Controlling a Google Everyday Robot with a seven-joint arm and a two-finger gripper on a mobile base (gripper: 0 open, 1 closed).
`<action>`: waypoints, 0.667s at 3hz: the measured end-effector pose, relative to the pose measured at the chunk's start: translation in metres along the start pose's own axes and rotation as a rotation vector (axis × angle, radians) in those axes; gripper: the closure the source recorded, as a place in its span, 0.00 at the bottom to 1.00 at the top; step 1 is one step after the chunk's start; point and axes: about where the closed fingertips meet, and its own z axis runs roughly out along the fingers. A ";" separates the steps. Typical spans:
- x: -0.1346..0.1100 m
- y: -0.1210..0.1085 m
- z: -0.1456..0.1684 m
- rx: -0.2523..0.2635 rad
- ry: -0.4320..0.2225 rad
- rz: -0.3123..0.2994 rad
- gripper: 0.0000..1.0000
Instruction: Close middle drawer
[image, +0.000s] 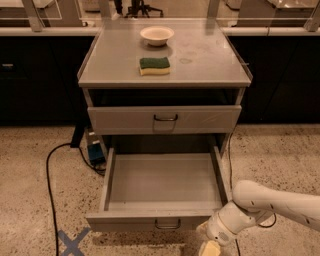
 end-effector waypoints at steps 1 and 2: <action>0.003 -0.018 0.004 -0.001 -0.011 0.028 0.00; -0.009 -0.038 0.006 -0.034 -0.091 0.038 0.00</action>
Offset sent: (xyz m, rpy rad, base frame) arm 0.0582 0.0077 -0.0232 0.1818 0.0439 -0.1079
